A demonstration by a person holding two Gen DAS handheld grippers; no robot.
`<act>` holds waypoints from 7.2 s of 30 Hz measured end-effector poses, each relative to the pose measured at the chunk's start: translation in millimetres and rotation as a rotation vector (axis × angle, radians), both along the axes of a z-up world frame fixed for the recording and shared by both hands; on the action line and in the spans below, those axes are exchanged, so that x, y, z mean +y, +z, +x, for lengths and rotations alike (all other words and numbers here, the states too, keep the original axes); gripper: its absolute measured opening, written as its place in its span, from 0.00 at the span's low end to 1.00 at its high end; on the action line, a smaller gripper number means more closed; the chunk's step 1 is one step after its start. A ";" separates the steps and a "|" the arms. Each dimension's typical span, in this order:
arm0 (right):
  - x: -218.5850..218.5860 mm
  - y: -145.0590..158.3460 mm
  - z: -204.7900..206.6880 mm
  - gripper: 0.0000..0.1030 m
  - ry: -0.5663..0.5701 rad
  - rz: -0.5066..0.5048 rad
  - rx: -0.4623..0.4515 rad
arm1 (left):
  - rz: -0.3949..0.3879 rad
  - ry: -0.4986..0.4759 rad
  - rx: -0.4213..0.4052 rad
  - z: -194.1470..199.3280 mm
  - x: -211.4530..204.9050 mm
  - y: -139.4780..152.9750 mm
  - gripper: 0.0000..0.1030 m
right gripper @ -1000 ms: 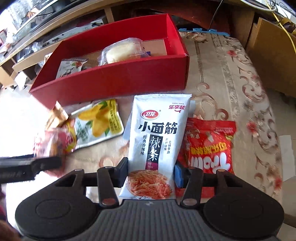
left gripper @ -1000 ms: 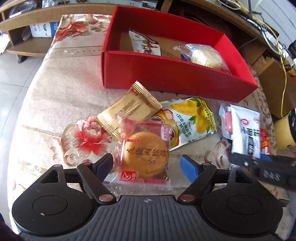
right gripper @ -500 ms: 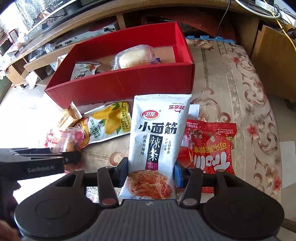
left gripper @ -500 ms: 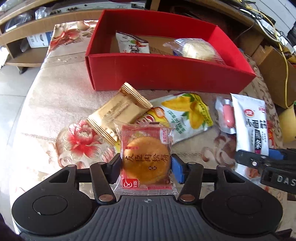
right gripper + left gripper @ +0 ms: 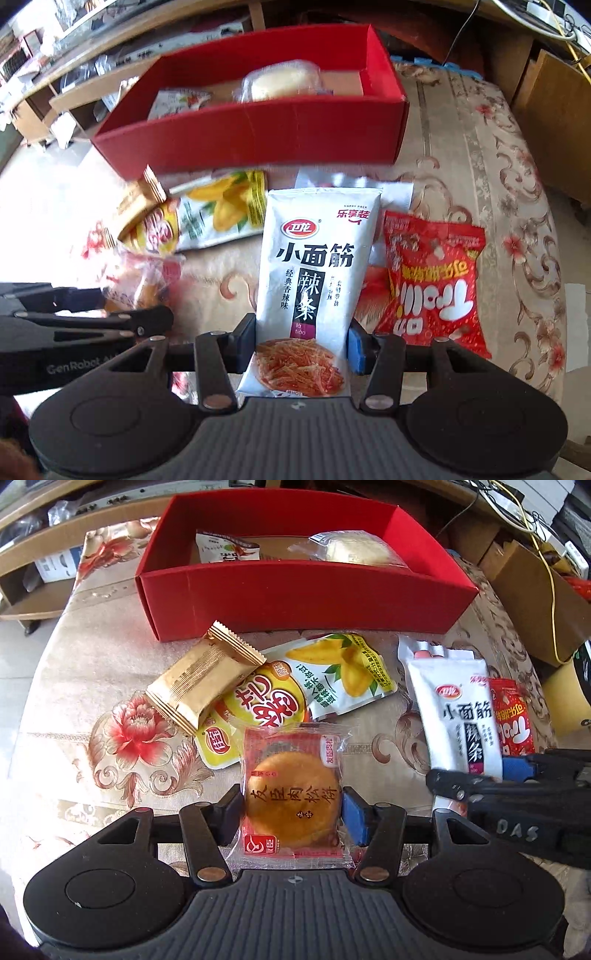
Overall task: Organize snacks
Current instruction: 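Carry the pastry packet with the left gripper while the right gripper carries the white bag over the box, then lower and release the pastry packet with the left gripper while the right gripper drops the white bag in, then move both open grippers back toward the remaining snacks, then grasp the gold wafer packet with the left gripper while the right gripper grasps the red candy bag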
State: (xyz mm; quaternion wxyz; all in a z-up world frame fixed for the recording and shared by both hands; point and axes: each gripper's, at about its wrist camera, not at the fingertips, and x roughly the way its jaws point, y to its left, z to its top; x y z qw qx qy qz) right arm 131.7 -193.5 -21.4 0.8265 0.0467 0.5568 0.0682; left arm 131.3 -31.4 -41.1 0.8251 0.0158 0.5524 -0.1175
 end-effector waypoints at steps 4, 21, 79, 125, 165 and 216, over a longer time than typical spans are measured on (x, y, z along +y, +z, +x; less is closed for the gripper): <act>-0.1 -2.2 1.0 0.47 0.003 -0.006 0.004 | 0.003 -0.010 -0.006 0.3 -1.5 -0.2 0.66; -1.7 14.0 -8.3 0.46 0.002 -0.006 -0.046 | 0.035 -0.020 -0.050 -9.2 -4.3 9.8 0.60; -6.5 83.6 142.0 0.44 -0.082 0.069 -0.252 | -0.011 0.097 -0.280 127.9 -13.6 79.0 0.59; 3.1 37.0 187.8 0.46 -0.080 0.035 -0.195 | 0.060 0.145 -0.199 165.3 -11.8 42.5 0.62; -7.4 80.1 115.6 0.59 -0.064 0.089 -0.252 | -0.008 0.015 -0.207 88.6 2.2 64.1 0.82; -85.3 34.6 68.6 0.59 -0.193 0.016 -0.043 | 0.003 0.043 -0.028 60.2 23.7 -0.6 0.45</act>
